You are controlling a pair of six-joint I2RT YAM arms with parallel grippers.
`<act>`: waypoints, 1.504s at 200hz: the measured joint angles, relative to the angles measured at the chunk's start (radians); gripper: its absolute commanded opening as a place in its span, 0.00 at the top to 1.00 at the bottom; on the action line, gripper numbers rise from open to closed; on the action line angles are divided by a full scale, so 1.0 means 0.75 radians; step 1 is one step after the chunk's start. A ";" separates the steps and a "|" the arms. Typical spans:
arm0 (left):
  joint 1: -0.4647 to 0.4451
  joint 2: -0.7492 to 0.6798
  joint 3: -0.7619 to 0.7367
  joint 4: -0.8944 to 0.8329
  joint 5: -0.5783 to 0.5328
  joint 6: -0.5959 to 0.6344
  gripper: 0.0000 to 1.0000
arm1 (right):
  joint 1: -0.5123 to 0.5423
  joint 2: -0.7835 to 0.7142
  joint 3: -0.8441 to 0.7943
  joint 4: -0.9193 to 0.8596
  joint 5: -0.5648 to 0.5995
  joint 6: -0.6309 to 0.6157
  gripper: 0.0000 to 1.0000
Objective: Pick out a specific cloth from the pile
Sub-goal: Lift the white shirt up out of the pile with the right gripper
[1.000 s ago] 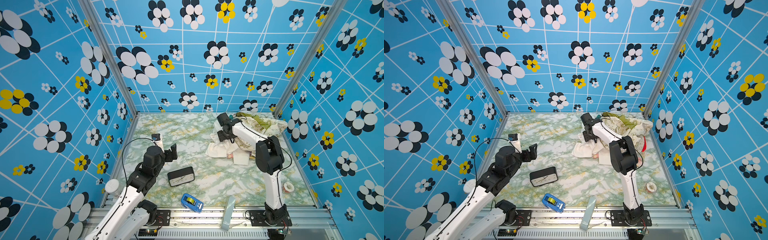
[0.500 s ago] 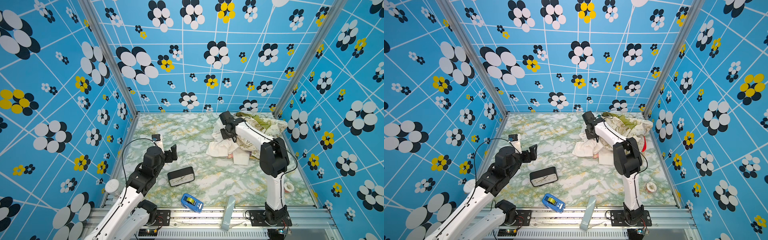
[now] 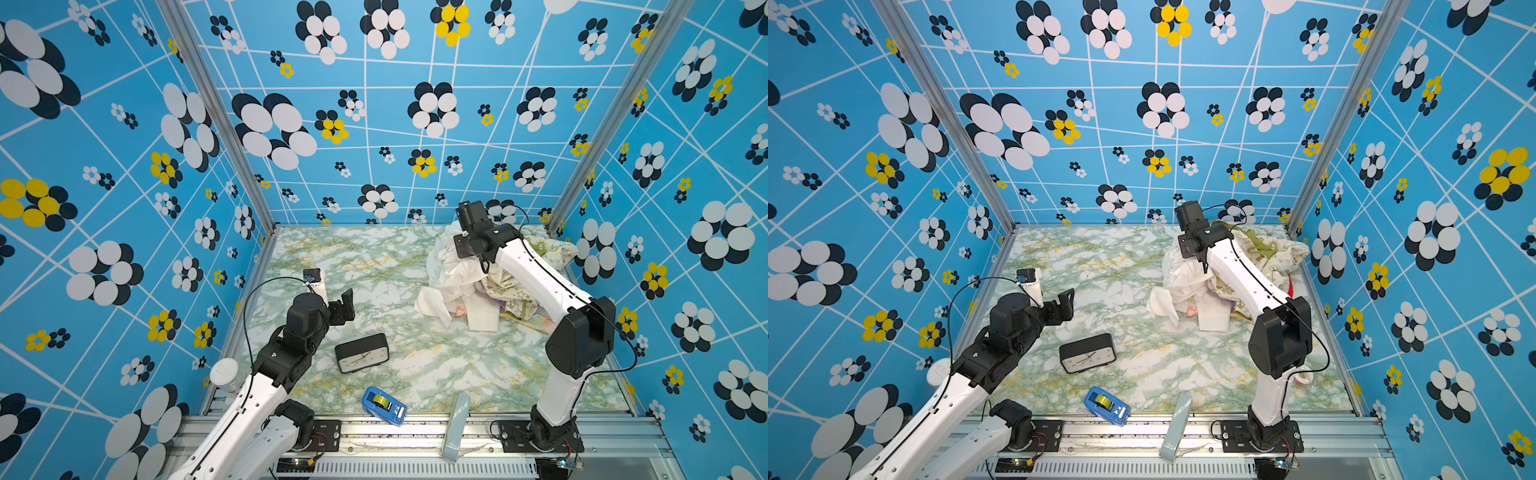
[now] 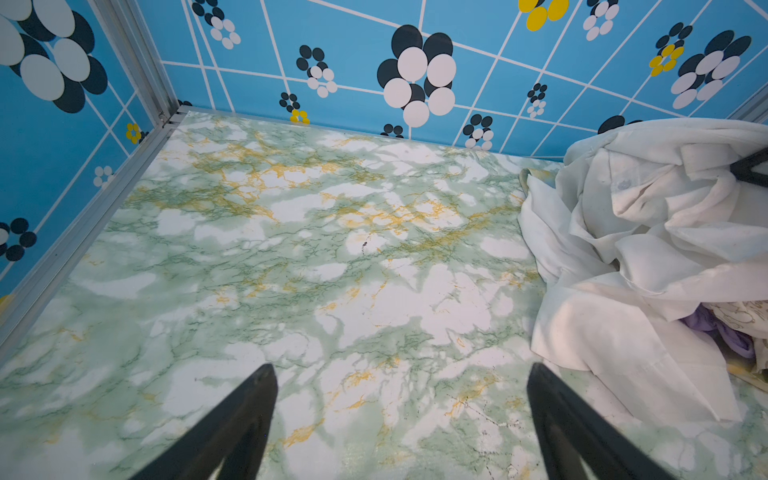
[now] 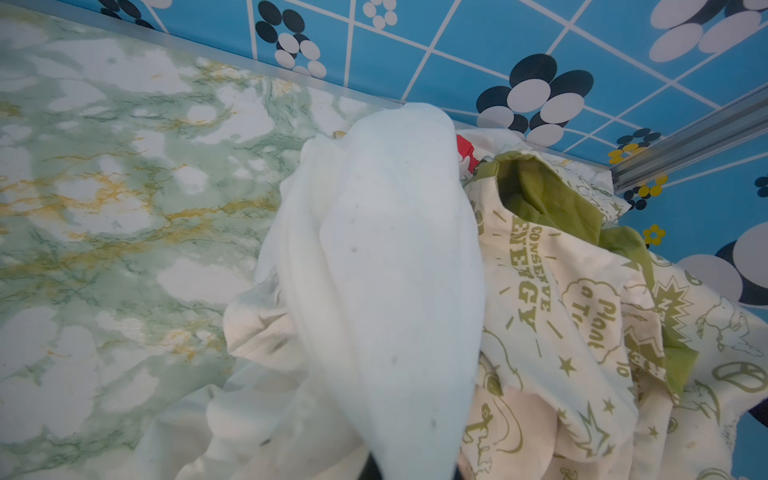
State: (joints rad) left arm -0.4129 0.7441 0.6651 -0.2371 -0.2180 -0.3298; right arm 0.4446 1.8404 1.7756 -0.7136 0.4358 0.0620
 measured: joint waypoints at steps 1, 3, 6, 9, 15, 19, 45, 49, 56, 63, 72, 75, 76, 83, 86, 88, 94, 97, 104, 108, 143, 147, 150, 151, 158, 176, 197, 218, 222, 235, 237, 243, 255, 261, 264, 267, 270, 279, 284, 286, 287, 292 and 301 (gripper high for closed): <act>-0.001 0.000 0.000 0.000 0.000 0.000 0.05 | 0.000 -0.001 0.000 0.000 -0.001 0.000 1.00; -0.001 0.000 0.000 0.000 0.001 0.000 0.05 | 0.001 -0.003 0.000 0.001 -0.001 -0.001 1.00; -0.001 0.000 0.000 0.000 0.001 0.000 0.05 | 0.002 -0.007 0.000 0.003 -0.001 -0.005 1.00; -0.001 0.000 0.000 0.000 0.001 0.000 0.05 | 0.003 -0.010 0.000 0.005 -0.003 -0.007 1.00; -0.002 0.000 0.000 0.000 0.001 0.000 0.05 | 0.007 -0.018 0.000 0.012 -0.005 -0.011 1.00; -0.002 0.000 0.000 0.000 0.000 0.000 0.05 | 0.011 -0.025 0.000 0.018 -0.006 -0.017 1.00; -0.002 -0.001 0.000 0.000 -0.004 0.000 0.05 | 0.034 -0.079 0.005 0.032 -0.017 -0.035 1.00; -0.002 -0.001 0.000 0.000 -0.004 0.000 0.05 | 0.038 -0.089 0.008 0.034 -0.020 -0.035 1.00; -0.002 -0.001 0.000 0.000 -0.004 0.000 0.05 | 0.043 -0.101 0.017 0.038 -0.024 -0.036 1.00; -0.002 -0.001 0.000 0.000 -0.004 0.000 0.05 | 0.047 -0.111 0.030 0.039 -0.025 -0.040 1.00; -0.002 -0.002 0.000 -0.001 -0.006 0.000 0.05 | 0.053 -0.121 0.054 0.039 -0.025 -0.045 1.00; -0.002 -0.003 0.000 -0.001 -0.007 0.000 0.05 | 0.054 -0.124 0.063 0.039 -0.025 -0.048 1.00; -0.002 -0.003 0.000 -0.001 -0.008 0.000 0.05 | 0.055 -0.125 0.067 0.039 -0.025 -0.050 1.00; -0.002 -0.006 0.000 -0.001 -0.009 0.000 0.05 | 0.060 -0.132 0.085 0.040 -0.025 -0.055 1.00; -0.002 -0.007 0.000 -0.002 -0.009 0.000 0.05 | 0.060 -0.135 0.091 0.040 -0.025 -0.056 1.00; -0.002 -0.009 0.000 -0.002 -0.009 0.000 0.05 | 0.061 -0.138 0.096 0.041 -0.025 -0.059 1.00; -0.002 -0.012 0.000 -0.004 -0.009 0.000 0.05 | 0.062 -0.146 0.104 0.041 -0.025 -0.063 1.00; -0.002 -0.014 0.000 -0.004 -0.009 0.000 0.05 | 0.064 -0.151 0.108 0.042 -0.026 -0.065 1.00; -0.002 -0.018 0.000 -0.005 -0.009 0.000 0.05 | 0.066 -0.161 0.113 0.044 -0.026 -0.066 1.00; -0.002 -0.019 0.000 -0.005 -0.009 0.000 0.05 | 0.067 -0.167 0.116 0.044 -0.027 -0.068 1.00; -0.002 -0.028 0.000 -0.005 -0.014 0.000 0.05 | 0.071 -0.207 0.144 0.053 -0.046 -0.069 1.00; -0.002 -0.029 0.000 -0.005 -0.014 0.000 0.05 | 0.072 -0.212 0.149 0.054 -0.055 -0.069 1.00; -0.002 -0.030 0.000 -0.005 -0.014 0.000 0.05 | 0.072 -0.214 0.151 0.056 -0.059 -0.069 1.00; -0.002 -0.031 0.000 -0.005 -0.014 0.000 0.05 | 0.072 -0.216 0.152 0.058 -0.061 -0.069 1.00; -0.002 -0.032 0.000 -0.005 -0.014 0.000 0.05 | 0.074 -0.223 0.161 0.058 -0.071 -0.069 1.00; -0.002 -0.036 0.000 -0.005 -0.019 0.000 0.05 | 0.079 -0.230 0.208 0.057 -0.111 -0.068 1.00; -0.002 -0.035 0.000 -0.006 -0.024 0.000 0.05 | 0.082 -0.230 0.291 0.052 -0.167 -0.064 1.00; -0.002 -0.034 0.000 -0.011 -0.024 -0.001 0.05 | 0.083 -0.230 0.371 0.050 -0.216 -0.063 1.00; -0.002 -0.034 0.000 -0.013 -0.024 -0.001 0.05 | 0.083 -0.230 0.385 0.050 -0.222 -0.063 1.00; -0.003 -0.034 0.000 -0.017 -0.023 -0.001 0.05 | 0.084 -0.230 0.423 0.050 -0.248 -0.063 1.00; -0.003 -0.034 0.000 -0.017 -0.023 -0.001 0.05 | 0.084 -0.230 0.429 0.050 -0.251 -0.063 1.00; -0.003 -0.034 0.000 -0.020 -0.023 -0.001 0.05 | 0.084 -0.230 0.447 0.050 -0.263 -0.063 1.00; -0.003 -0.035 0.000 -0.024 -0.024 -0.001 0.05 | 0.085 -0.230 0.477 0.050 -0.285 -0.060 1.00; -0.003 -0.035 0.000 -0.028 -0.024 -0.001 0.05 | 0.085 -0.230 0.492 0.050 -0.294 -0.058 1.00; -0.003 -0.035 0.000 -0.030 -0.024 -0.001 0.05 | 0.085 -0.230 0.500 0.049 -0.300 -0.058 1.00; -0.003 -0.036 0.000 -0.032 -0.024 -0.001 0.05 | 0.085 -0.230 0.511 0.050 -0.307 -0.058 1.00; -0.003 -0.036 0.000 -0.032 -0.024 -0.001 0.05 | 0.085 -0.230 0.517 0.050 -0.311 -0.058 1.00; -0.003 -0.037 0.000 -0.034 -0.024 -0.001 0.05 | 0.085 -0.230 0.544 0.050 -0.323 -0.057 1.00; -0.003 -0.038 0.000 -0.035 -0.024 -0.001 0.05 | 0.085 -0.230 0.563 0.050 -0.332 -0.057 1.00; -0.003 -0.039 0.000 -0.035 -0.024 -0.001 0.05 | 0.085 -0.230 0.565 0.050 -0.333 -0.057 1.00; -0.003 -0.040 0.000 -0.035 -0.024 -0.001 0.05 | 0.085 -0.230 0.569 0.050 -0.337 -0.056 1.00; -0.003 -0.041 0.000 -0.035 -0.024 -0.001 0.05 | 0.085 -0.230 0.584 0.050 -0.342 -0.054 1.00; -0.003 -0.046 0.000 -0.036 -0.024 -0.001 0.05 | 0.085 -0.230 0.609 0.051 -0.355 -0.052 1.00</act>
State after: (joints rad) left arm -0.4149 0.7097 0.6651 -0.2638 -0.2363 -0.3305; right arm 0.5087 1.6680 2.2322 -0.6750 0.1699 0.0227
